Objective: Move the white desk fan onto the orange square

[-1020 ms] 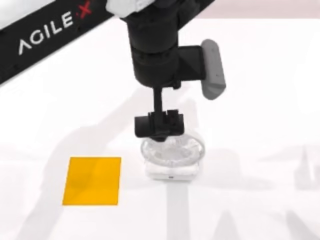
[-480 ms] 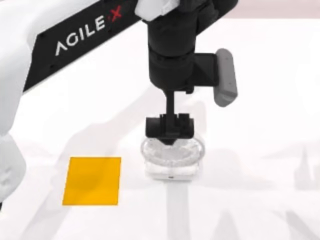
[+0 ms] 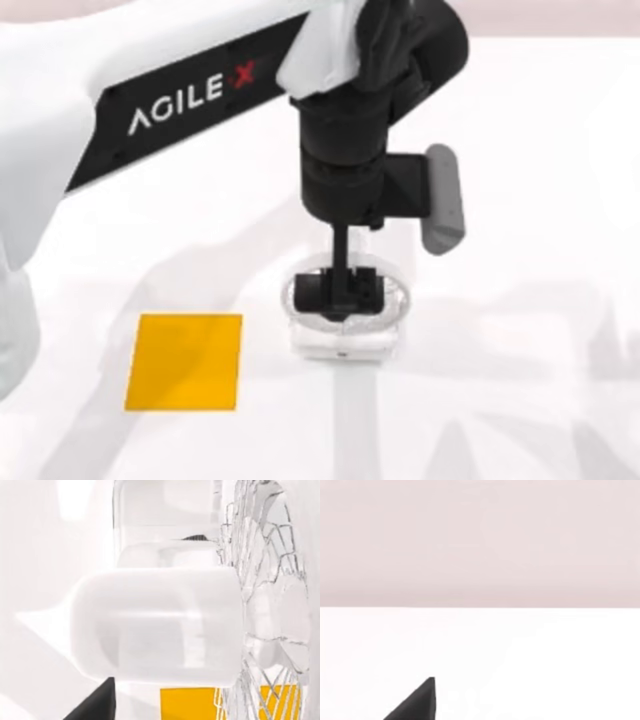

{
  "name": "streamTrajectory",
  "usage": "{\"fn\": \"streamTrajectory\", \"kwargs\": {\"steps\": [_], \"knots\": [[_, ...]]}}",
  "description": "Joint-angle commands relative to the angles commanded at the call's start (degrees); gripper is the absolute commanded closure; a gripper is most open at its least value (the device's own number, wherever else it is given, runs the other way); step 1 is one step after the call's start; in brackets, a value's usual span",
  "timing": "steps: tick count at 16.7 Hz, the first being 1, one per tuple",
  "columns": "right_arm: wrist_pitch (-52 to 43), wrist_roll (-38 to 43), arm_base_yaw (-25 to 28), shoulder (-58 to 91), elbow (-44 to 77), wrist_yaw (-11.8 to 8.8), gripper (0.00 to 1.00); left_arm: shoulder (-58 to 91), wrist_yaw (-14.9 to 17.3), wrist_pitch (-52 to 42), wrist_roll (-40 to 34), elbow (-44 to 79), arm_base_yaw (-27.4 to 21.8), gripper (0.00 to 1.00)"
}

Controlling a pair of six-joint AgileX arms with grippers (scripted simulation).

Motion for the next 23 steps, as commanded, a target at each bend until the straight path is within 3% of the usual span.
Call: {"fn": "streamTrajectory", "kwargs": {"steps": [5,18,23], "knots": [[0.0,0.0,0.0,0.0,0.0,0.0,0.00,-0.1,0.0,1.7,0.0,-1.7,0.0,0.00],[0.0,0.0,0.0,0.0,0.0,0.0,0.00,-0.1,0.0,1.7,0.0,-1.7,0.0,0.98],[0.0,0.0,0.0,0.0,0.0,0.0,0.00,-0.1,0.0,1.7,0.0,-1.7,0.0,1.00]]}}
